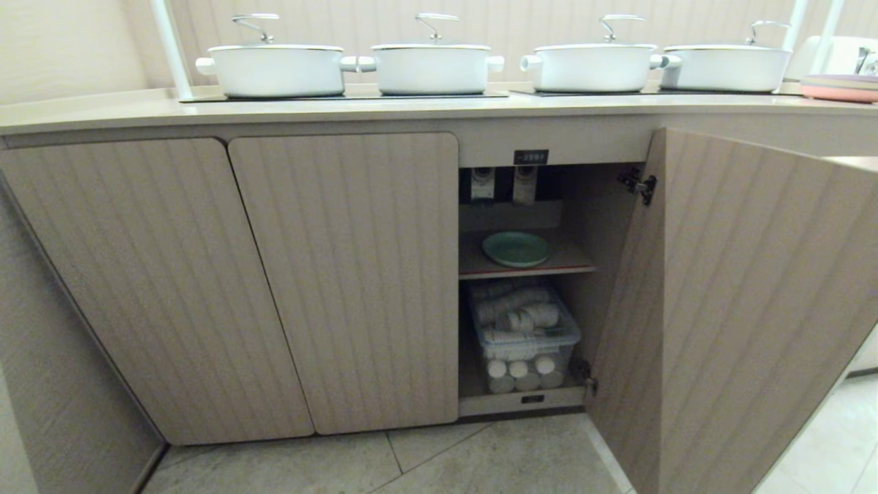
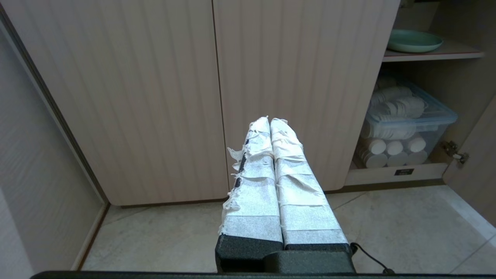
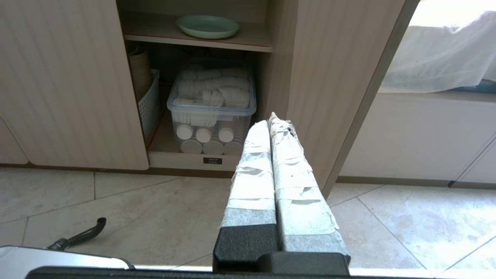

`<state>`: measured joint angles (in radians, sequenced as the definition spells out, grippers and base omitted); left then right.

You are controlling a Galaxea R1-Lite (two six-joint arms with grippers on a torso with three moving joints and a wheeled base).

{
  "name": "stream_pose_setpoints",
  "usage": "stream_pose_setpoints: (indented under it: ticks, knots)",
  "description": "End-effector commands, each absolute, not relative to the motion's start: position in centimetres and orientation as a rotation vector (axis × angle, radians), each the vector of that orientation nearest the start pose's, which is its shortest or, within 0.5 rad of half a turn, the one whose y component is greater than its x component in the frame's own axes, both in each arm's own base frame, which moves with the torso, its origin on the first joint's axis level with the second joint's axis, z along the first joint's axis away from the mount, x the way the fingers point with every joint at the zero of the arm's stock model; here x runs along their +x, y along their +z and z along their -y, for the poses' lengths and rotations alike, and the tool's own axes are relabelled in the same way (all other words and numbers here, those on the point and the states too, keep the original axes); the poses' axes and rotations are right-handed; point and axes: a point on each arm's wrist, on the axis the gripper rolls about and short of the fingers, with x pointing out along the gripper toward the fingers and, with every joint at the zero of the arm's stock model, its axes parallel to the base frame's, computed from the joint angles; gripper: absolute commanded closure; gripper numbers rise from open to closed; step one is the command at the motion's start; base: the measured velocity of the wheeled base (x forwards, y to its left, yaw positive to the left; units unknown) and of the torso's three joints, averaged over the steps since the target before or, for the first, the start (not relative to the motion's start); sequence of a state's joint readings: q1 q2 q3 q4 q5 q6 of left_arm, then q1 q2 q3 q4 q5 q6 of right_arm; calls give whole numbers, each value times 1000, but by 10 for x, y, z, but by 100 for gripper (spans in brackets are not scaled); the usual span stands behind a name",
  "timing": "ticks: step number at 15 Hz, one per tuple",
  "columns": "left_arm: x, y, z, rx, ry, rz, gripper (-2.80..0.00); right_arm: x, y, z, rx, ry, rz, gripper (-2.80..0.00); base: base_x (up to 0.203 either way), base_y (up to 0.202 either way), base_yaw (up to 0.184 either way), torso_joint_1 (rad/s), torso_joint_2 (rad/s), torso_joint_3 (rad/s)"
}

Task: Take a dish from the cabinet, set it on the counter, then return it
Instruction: Close the cabinet door

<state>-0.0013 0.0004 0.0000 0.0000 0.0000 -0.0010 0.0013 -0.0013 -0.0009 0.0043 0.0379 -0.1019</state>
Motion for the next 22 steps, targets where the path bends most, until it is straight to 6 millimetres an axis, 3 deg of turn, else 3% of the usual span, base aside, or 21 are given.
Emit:
stream_pose_setpoints:
  ticks: [1,22]
  knots:
    - [-23,75,0,-2,-2,0,0,-23,75,-1,-103,40,-3,0,0,0,0,0,0,0]
    - [-23,75,0,0,-2,-2,0,-23,75,-1,-103,40,-1,0,0,0,0,0,0,0]
